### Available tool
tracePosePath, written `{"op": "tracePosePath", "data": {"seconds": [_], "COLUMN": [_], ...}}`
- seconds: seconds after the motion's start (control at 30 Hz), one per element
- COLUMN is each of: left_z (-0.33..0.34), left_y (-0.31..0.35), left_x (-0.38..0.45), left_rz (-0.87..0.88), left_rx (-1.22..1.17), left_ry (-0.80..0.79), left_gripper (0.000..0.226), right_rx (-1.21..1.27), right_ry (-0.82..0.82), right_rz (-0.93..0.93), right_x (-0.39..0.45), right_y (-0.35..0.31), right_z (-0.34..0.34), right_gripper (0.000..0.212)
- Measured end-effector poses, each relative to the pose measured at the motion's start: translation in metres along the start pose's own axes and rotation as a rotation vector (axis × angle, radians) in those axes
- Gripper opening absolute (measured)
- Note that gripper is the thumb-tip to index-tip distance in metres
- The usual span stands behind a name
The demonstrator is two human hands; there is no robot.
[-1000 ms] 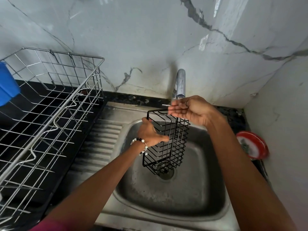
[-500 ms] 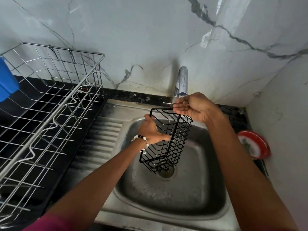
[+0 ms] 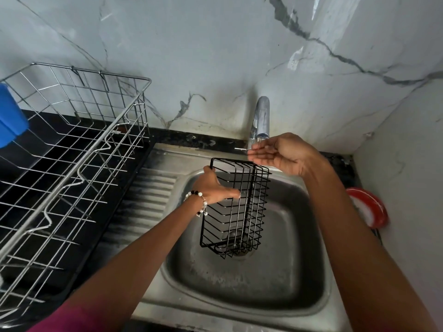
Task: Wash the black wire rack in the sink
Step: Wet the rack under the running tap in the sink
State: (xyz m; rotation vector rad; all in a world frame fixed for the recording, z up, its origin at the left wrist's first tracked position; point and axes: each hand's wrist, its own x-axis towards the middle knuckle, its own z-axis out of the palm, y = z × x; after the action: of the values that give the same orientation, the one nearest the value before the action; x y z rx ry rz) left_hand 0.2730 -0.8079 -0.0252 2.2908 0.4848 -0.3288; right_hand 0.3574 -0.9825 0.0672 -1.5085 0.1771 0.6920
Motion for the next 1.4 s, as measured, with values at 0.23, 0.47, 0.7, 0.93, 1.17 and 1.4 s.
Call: {"op": "tracePosePath", "data": {"seconds": [0.23, 0.47, 0.7, 0.93, 1.17, 1.4], "left_z": [-0.003, -0.009, -0.006, -0.007, -0.01, -0.008], "left_y": [-0.014, -0.016, -0.019, -0.026, -0.038, -0.041], "left_x": [0.003, 0.005, 0.009, 0.008, 0.013, 0.017], "left_rz": [-0.076, -0.128, -0.166, -0.17, -0.222, -0.246], "left_rx": [-0.246, -0.423, -0.593, -0.706, -0.927, -1.089], "left_ry": [-0.011, -0.095, -0.141, -0.083, -0.006, 0.084], "left_gripper": [0.1, 0.108, 0.091, 0.106, 0.07, 0.069], "right_rx": [-0.027, 0.002, -0.051, -0.082, -0.075, -0.074], "right_ry": [0.005, -0.004, -0.028, -0.043, -0.052, -0.074], "right_rz": [0.008, -0.025, -0.005, -0.033, -0.052, -0.058], "right_x": [0.0, 0.0, -0.005, -0.012, -0.012, -0.009], "right_y": [0.002, 0.001, 0.001, 0.001, 0.001, 0.0], "right_z": [-0.002, 0.005, 0.004, 0.002, 0.005, 0.01], "right_gripper": [0.025, 0.026, 0.022, 0.024, 0.025, 0.033]}}
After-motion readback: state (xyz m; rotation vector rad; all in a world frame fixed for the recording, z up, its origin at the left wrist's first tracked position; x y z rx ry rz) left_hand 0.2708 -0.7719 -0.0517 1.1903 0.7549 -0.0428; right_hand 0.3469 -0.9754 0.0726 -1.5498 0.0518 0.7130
